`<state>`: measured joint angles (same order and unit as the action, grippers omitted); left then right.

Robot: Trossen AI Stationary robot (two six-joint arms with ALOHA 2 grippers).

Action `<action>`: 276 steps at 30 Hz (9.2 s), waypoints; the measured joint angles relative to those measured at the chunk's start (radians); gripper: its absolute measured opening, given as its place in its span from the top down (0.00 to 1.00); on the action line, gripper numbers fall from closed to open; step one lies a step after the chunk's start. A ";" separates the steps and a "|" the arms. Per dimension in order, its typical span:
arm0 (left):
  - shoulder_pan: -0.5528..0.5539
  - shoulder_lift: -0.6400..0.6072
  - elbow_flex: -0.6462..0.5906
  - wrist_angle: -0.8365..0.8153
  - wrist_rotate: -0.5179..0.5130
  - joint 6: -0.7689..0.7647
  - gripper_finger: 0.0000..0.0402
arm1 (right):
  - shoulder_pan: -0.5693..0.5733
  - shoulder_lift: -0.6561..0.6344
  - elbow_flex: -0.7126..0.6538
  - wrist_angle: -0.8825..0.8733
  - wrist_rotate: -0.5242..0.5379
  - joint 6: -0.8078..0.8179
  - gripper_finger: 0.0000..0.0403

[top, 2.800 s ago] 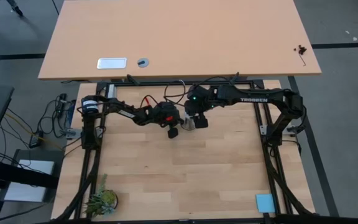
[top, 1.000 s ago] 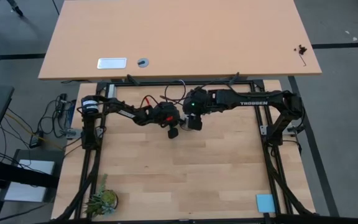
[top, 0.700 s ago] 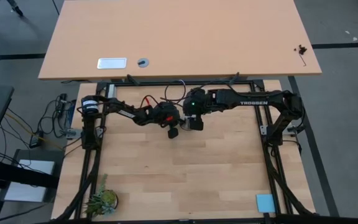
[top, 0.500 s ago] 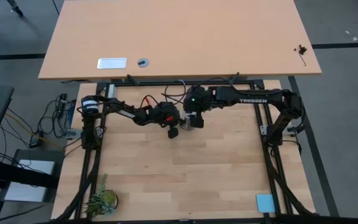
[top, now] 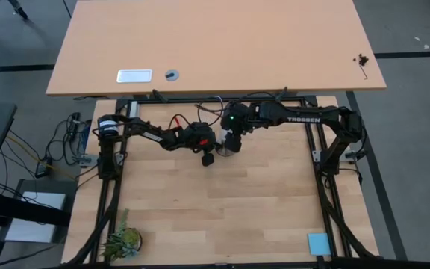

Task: Screw lightbulb
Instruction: Insert the white lightbulb into the gold lamp

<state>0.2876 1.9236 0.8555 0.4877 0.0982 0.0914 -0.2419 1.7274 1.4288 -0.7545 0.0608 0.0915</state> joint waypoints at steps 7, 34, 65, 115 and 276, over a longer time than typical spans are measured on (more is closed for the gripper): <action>0.000 0.000 0.000 0.000 0.000 -0.013 1.00 | 0.029 -0.008 -0.006 0.029 0.039 -0.020 0.38; 0.000 0.001 0.000 0.000 0.005 -0.011 1.00 | -0.011 -0.009 0.008 0.017 -0.056 -0.673 0.34; 0.000 0.001 0.000 0.000 0.009 -0.011 1.00 | 0.004 -0.032 0.080 0.017 -0.029 -0.543 0.37; 0.000 0.001 0.000 -0.009 0.008 -0.017 1.00 | -0.021 0.008 0.119 -0.047 -0.166 -0.543 0.40; 0.000 0.001 -0.001 -0.018 0.023 -0.018 1.00 | -0.045 0.116 0.131 -0.116 -0.082 0.041 0.41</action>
<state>0.2878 1.9244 0.8543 0.4694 0.1215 0.0729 -0.2866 1.8439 1.5594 -0.8704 -0.0209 0.1325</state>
